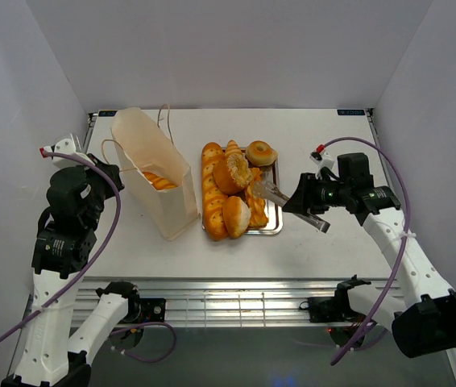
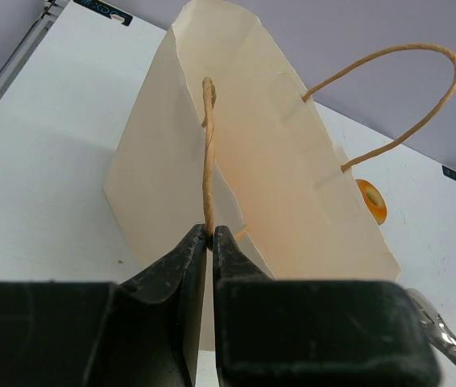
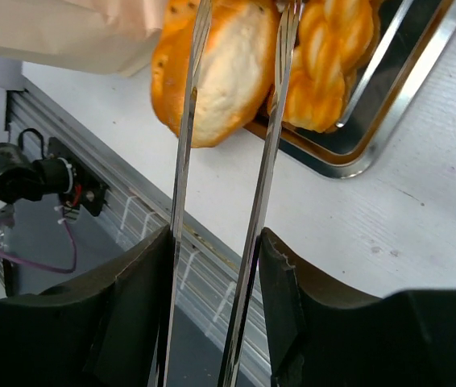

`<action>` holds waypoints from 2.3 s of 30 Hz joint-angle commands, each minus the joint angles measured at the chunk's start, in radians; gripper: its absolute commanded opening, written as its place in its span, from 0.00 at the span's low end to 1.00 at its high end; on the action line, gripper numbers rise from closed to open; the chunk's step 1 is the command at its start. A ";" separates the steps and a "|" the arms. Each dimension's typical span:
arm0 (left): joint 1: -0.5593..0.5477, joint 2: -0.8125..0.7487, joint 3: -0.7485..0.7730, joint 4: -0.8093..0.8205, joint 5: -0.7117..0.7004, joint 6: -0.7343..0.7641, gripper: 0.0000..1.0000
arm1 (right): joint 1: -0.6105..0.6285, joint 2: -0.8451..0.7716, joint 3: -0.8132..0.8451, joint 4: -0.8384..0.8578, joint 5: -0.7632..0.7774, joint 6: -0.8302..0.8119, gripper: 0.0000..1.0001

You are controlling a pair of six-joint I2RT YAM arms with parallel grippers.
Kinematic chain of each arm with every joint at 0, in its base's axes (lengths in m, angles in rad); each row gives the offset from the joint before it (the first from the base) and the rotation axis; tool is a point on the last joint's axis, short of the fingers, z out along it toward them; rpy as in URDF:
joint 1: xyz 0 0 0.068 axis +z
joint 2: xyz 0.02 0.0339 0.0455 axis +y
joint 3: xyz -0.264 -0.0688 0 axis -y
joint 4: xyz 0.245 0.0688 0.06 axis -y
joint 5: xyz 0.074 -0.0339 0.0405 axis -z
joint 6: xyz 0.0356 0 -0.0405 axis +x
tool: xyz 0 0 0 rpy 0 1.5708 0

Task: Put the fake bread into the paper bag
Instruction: Pick up the fake bread from the plate.

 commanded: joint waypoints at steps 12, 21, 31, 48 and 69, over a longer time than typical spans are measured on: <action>0.006 -0.009 -0.002 0.004 0.043 -0.002 0.18 | -0.004 0.223 -0.058 0.171 0.096 -0.066 0.53; 0.006 -0.006 -0.006 0.005 0.059 -0.014 0.18 | -0.004 0.315 -0.011 0.217 0.096 -0.048 0.52; 0.006 -0.005 0.005 0.004 0.070 -0.013 0.18 | -0.004 0.395 -0.003 0.298 0.052 -0.028 0.51; 0.006 0.008 0.028 -0.001 0.072 -0.010 0.18 | -0.004 0.346 0.001 0.258 0.076 -0.005 0.22; 0.005 0.003 0.006 0.008 0.078 -0.010 0.18 | -0.005 0.033 0.092 0.022 0.169 -0.009 0.19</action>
